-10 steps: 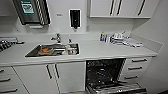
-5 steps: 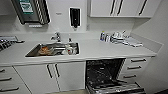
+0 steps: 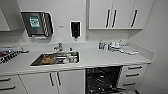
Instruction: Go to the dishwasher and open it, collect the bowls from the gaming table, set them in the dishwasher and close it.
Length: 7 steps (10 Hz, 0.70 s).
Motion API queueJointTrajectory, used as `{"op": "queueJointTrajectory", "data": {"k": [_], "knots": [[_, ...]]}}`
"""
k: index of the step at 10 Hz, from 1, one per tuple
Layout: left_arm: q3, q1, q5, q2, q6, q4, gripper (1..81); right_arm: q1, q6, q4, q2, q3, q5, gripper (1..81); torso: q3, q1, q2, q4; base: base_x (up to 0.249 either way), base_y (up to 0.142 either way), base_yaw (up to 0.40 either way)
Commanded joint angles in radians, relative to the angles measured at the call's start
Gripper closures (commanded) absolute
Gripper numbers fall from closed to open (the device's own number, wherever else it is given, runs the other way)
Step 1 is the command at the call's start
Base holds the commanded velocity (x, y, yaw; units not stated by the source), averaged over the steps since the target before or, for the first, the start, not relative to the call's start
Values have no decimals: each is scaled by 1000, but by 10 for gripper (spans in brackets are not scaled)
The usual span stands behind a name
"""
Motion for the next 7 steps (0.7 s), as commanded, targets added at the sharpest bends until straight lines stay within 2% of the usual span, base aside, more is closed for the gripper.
{"op": "queueJointTrajectory", "data": {"k": [1, 2, 3, 7], "knots": [[-3, -36, 29, -9, 1, 9, 10, 49, -5, -9, -11, 0, -53, 10, 94, -61, 95, 0, 0, 0, 0], [-3, -36, 37, -5, 2, 9, 10, 48, -5, -12, -5, -10, -52, 10, 29, -84, 129, 0, 0, 0, 0], [-5, -36, 54, 1, 2, 9, 10, 48, -5, -10, 0, -17, -52, 10, 49, -108, 163, 0, 0, 0, 0], [-8, -37, 69, 17, 4, 9, 10, 28, -5, -12, 19, -48, -52, 10, 65, -188, 289, 0, 0, 0, 0]]}}
